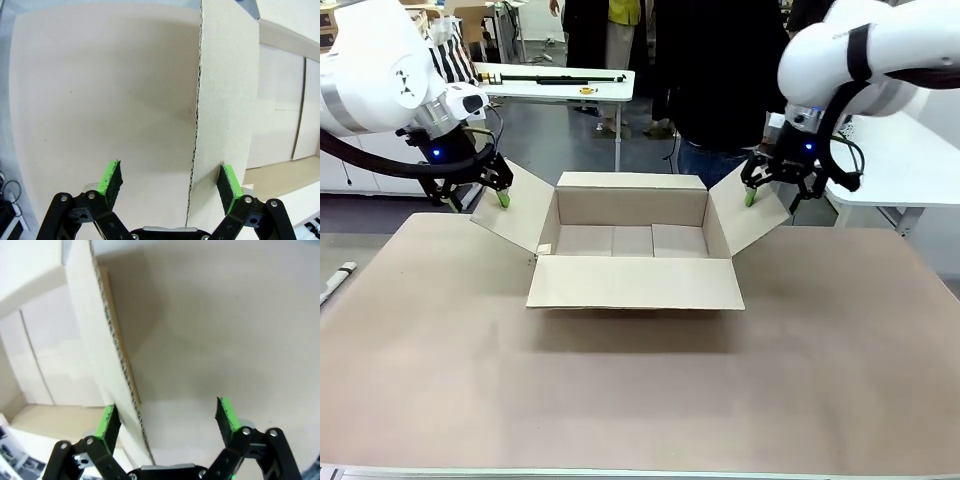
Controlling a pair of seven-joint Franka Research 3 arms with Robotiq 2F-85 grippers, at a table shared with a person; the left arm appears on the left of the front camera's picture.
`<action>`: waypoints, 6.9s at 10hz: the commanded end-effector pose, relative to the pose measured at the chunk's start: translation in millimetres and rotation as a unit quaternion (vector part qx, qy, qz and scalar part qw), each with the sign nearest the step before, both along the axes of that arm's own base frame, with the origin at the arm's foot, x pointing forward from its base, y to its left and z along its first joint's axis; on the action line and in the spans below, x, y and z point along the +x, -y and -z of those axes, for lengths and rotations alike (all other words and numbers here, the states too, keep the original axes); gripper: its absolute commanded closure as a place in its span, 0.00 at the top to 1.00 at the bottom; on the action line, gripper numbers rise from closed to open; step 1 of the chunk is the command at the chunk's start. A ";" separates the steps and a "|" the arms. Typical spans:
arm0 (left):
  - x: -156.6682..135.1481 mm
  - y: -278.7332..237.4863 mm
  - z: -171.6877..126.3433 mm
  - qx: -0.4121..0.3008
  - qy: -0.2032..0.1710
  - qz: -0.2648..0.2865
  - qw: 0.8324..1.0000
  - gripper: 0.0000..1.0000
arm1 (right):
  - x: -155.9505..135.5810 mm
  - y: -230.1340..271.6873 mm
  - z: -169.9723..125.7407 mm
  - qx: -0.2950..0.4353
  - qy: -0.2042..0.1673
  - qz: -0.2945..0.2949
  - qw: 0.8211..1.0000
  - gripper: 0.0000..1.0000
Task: Pack the gift set into the box.
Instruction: Place both hands on the side flaps of the Package Box and spread them outward, then lift both hands away from the flaps of the Package Box.
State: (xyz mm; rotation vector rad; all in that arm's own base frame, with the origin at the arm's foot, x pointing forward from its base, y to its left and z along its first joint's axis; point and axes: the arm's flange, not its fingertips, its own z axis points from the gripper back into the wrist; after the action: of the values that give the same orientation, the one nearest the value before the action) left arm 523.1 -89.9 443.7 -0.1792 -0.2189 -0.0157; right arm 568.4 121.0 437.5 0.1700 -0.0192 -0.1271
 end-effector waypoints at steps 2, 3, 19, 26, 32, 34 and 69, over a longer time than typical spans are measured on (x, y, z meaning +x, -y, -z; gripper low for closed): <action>-1.0 0.4 -1.4 0.008 -0.003 -0.006 1.000 1.00 | 0.0 0.0 0.0 0.000 0.000 0.000 1.000 1.00; -1.0 0.4 -1.4 0.008 -0.003 -0.006 1.000 1.00 | 0.0 0.0 0.0 0.000 0.000 0.000 1.000 1.00; -1.0 0.4 -1.4 0.008 -0.003 -0.006 1.000 1.00 | 0.0 0.0 0.0 0.000 0.000 0.000 1.000 1.00; -1.0 0.4 -1.4 0.008 -0.003 -0.006 1.000 1.00 | 0.0 0.0 0.0 0.000 0.000 0.000 1.000 1.00; -1.0 0.4 -1.4 0.008 -0.003 -0.006 1.000 1.00 | 0.0 0.0 0.0 0.000 0.000 0.000 1.000 1.00; -1.0 0.4 -1.4 0.008 -0.003 -0.006 1.000 1.00 | 0.0 0.0 0.0 0.000 0.000 0.000 1.000 1.00; -1.0 0.4 -1.4 0.008 -0.003 -0.006 1.000 1.00 | 0.0 0.0 0.0 0.000 0.000 0.000 1.000 1.00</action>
State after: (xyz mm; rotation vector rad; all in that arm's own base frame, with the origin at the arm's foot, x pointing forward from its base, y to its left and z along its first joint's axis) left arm 523.1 -90.0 443.6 -0.1792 -0.2186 -0.0159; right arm 567.8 119.2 431.8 0.1924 -0.0239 -0.1057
